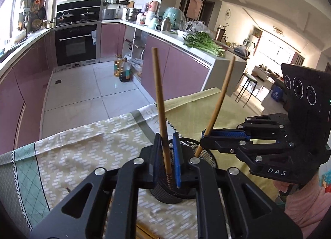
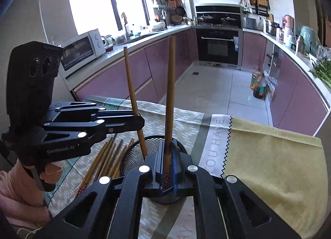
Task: Organize utensils
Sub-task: 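Lift the left gripper's chopstick into the mesh cup while the right gripper inserts its own, then open both grippers, release the chopsticks in the cup, and return to the pile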
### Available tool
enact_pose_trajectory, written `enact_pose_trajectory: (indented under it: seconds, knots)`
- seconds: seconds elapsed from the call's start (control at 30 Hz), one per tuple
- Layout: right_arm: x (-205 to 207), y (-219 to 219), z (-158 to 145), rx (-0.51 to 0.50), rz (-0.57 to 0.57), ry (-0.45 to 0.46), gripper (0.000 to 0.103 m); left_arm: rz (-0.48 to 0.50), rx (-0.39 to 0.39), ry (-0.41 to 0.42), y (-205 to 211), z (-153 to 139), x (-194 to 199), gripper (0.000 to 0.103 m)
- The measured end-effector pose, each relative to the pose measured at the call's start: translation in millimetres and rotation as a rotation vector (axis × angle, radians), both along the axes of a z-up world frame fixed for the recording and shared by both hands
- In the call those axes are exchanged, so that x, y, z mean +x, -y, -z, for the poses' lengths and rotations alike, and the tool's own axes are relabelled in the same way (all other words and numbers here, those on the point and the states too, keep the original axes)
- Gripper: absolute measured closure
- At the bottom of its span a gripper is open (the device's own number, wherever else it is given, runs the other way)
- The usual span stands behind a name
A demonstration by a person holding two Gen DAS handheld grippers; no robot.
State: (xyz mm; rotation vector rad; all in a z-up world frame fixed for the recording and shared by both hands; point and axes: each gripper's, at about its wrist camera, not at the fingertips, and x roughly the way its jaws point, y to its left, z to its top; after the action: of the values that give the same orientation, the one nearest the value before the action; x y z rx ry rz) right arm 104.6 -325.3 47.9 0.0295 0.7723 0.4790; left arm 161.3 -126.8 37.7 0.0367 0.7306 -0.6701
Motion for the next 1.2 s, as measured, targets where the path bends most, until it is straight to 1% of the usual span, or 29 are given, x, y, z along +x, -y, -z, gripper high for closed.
enact_pose_trajectory:
  seconds: [0.03, 0.1, 0.17, 0.2, 0.23, 0.27, 0.3, 0.37, 0.4, 0.43, 0.5, 0.57, 0.63, 0.7, 0.73, 0.77, 0.87, 0.93, 0.97, 1.0, 1.03, 1.1, 1.13, 1.17, 1.2]
  knots:
    - [1.9, -0.2, 1.6, 0.002, 0.009, -0.004, 0.095, -0.009, 0.005, -0.001, 0.8, 0.8, 1.9, 0.076]
    - [6.5, -1.3, 3.6, 0.004, 0.017, -0.008, 0.095, -0.025, 0.008, 0.004, 0.7, 1.4, 4.1, 0.074]
    - [7.8, -2.3, 4.6, 0.001, 0.041, 0.001, 0.095, -0.038, 0.003, 0.014, -1.3, 1.5, 2.7, 0.066]
    - [6.6, -2.4, 4.4, 0.000, 0.051, 0.009, 0.094, -0.049, 0.006, 0.025, -2.9, 1.1, 0.1, 0.061]
    - [7.8, 0.8, 4.0, 0.003, 0.062, 0.018, 0.091, -0.062, 0.007, 0.046, -6.1, -0.6, -5.2, 0.058]
    - [4.1, 1.5, 3.1, 0.005, 0.078, 0.034, 0.081, -0.075, 0.009, 0.070, -10.1, -3.6, -10.6, 0.057]
    - [-1.5, 2.2, 1.0, 0.011, 0.090, 0.061, 0.074, -0.090, 0.012, 0.104, -16.0, -7.8, -18.8, 0.055]
    - [-14.7, 2.0, -2.7, 0.021, 0.085, 0.110, 0.072, -0.113, 0.005, 0.161, -30.1, -15.3, -34.9, 0.047]
    - [-21.7, 0.5, -4.3, 0.026, 0.072, 0.130, 0.068, -0.126, 0.001, 0.188, -39.8, -19.2, -46.1, 0.040]
    - [-32.5, -3.2, -5.7, 0.028, 0.047, 0.155, 0.065, -0.136, 0.001, 0.204, -48.8, -20.4, -55.2, 0.037]
    - [-50.1, -12.5, -4.6, 0.030, -0.008, 0.182, 0.053, -0.153, 0.019, 0.216, -65.3, -15.7, -70.3, 0.035]
    - [-65.8, -26.2, 1.4, 0.031, -0.069, 0.181, 0.049, -0.187, 0.053, 0.198, -79.3, -6.5, -78.1, 0.035]
    - [-73.5, -43.7, 16.1, 0.020, -0.120, 0.140, 0.046, -0.213, 0.075, 0.147, -93.4, 10.9, -82.6, 0.035]
    - [-76.1, -56.8, 27.0, 0.008, -0.146, 0.119, 0.042, -0.235, 0.089, 0.088, -106.9, 30.8, -85.2, 0.035]
    - [-75.8, -64.8, 35.0, -0.001, -0.160, 0.095, 0.039, -0.251, 0.093, 0.060, -112.7, 40.4, -85.6, 0.035]
    - [-73.9, -70.8, 42.1, -0.007, -0.163, 0.066, 0.038, -0.264, 0.098, 0.032, -117.9, 49.9, -85.8, 0.035]
    - [-72.5, -87.9, 62.7, -0.007, -0.186, 0.011, 0.038, -0.302, 0.122, -0.030, -128.8, 75.7, -88.2, 0.036]
    - [-71.4, -93.5, 71.4, -0.006, -0.186, -0.011, 0.039, -0.309, 0.113, -0.070, -133.5, 89.6, -90.2, 0.037]
    - [-68.9, -94.7, 75.1, -0.004, -0.180, -0.027, 0.042, -0.311, 0.107, -0.090, -136.0, 95.3, -90.4, 0.038]
    - [-67.3, -94.9, 78.4, 0.001, -0.176, -0.044, 0.050, -0.317, 0.105, -0.107, -138.5, 101.6, -89.9, 0.040]
    - [-64.4, -95.2, 82.5, 0.006, -0.165, -0.059, 0.053, -0.325, 0.103, -0.124, -141.8, 106.6, -89.5, 0.040]
    - [-61.0, -96.7, 90.3, 0.002, -0.142, -0.088, 0.063, -0.334, 0.101, -0.150, -140.0, 115.6, -88.6, 0.043]
    - [-58.8, -96.7, 94.2, 0.002, -0.135, -0.104, 0.066, -0.336, 0.099, -0.158, -140.8, 118.3, -88.6, 0.045]
    - [-57.1, -96.1, 96.6, -0.001, -0.130, -0.115, 0.073, -0.338, 0.098, -0.161, -141.9, 120.6, -88.5, 0.046]
    - [-56.3, -96.3, 99.4, -0.008, -0.122, -0.124, 0.075, -0.337, 0.098, -0.161, -142.5, 121.1, -88.9, 0.047]
